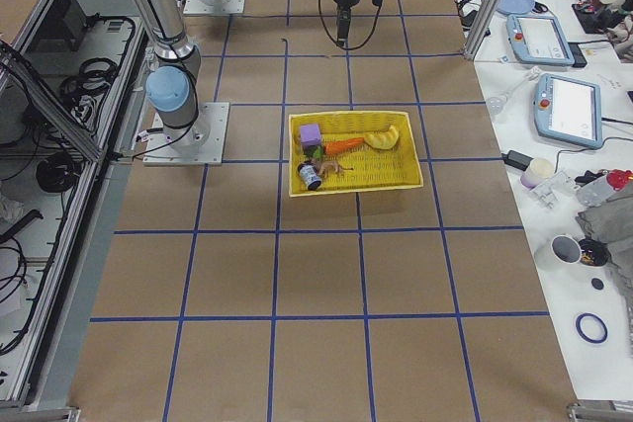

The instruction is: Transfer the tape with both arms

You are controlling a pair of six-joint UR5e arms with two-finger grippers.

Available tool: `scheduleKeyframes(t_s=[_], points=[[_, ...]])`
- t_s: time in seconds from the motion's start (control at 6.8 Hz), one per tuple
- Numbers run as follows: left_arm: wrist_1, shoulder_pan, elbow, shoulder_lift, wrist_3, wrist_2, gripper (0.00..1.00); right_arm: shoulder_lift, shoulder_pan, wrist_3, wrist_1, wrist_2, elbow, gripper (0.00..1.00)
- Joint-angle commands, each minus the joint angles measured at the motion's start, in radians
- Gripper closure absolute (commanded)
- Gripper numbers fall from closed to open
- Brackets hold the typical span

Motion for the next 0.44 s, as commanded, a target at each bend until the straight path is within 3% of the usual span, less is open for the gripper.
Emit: scheduleKeyframes(t_s=[0.0,0.29], points=[[-0.018,-0.03,0.004,0.003,-0.014,0.007,0.0,0.0,0.0,-0.002,-0.001,0.002,0.0,0.0],[-0.02,-0.03,0.001,0.006,-0.014,0.007,0.0,0.0,-0.002,-0.002,-0.001,0.0,-0.005,0.0]])
